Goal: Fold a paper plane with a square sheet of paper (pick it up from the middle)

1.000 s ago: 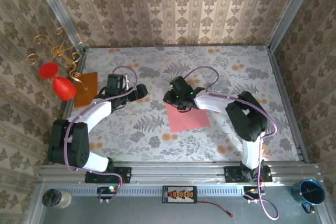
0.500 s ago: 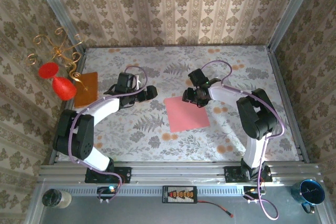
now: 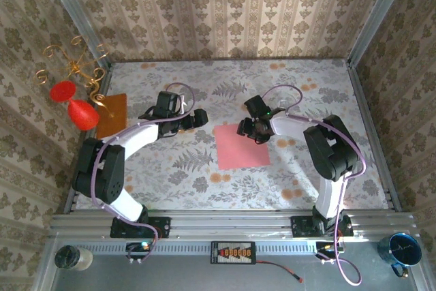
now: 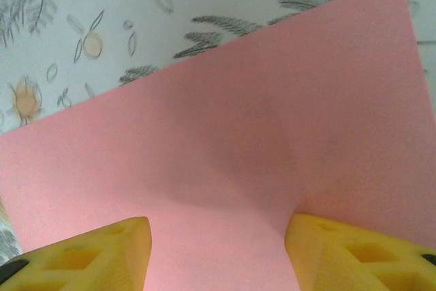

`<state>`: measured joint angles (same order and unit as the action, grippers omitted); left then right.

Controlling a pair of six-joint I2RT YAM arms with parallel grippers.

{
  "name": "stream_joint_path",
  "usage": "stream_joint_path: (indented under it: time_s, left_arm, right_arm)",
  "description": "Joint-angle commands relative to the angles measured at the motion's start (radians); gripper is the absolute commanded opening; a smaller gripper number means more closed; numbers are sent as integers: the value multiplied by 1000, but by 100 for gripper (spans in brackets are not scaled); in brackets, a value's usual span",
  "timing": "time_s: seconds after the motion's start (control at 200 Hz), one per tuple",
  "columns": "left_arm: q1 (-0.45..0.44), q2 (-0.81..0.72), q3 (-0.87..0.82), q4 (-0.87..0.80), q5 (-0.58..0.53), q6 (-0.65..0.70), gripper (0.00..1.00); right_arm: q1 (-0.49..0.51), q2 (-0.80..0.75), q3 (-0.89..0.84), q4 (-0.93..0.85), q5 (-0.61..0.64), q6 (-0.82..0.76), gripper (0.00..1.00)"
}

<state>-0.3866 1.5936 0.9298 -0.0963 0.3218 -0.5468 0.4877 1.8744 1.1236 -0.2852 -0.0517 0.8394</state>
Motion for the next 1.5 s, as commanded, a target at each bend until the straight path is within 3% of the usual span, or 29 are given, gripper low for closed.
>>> stream_joint_path:
  time_s: [0.0, 0.145, 0.29, 0.49, 0.675, 0.94, 1.13, 1.49]
  left_arm:
    - [-8, 32, 26, -49, 7, -13, 100]
    - [-22, 34, 31, -67, 7, -11, 100]
    - [-52, 28, 35, -104, -11, 13, 100]
    - [-141, 35, 79, -218, -72, 90, 100]
    - [-229, 100, 193, -381, -156, 148, 100]
    - [-350, 253, 394, -553, -216, 162, 100]
    - [-432, 381, 542, -668, -278, 166, 100]
    - [-477, 546, 723, -807, -387, 126, 94]
  right_arm:
    - [48, 55, -64, -5, 23, 237, 59]
    - [123, 76, -26, -22, 58, 421, 59]
    - [151, 69, 9, -17, 60, 463, 59]
    - [85, -132, -74, 95, 51, 330, 64]
    - [-19, -305, -218, 127, 51, 183, 80]
    - [-116, -527, -366, 143, 45, 18, 93]
    - [-192, -591, -421, 152, 43, -13, 99]
    - [-228, -597, -441, 151, 39, -33, 100]
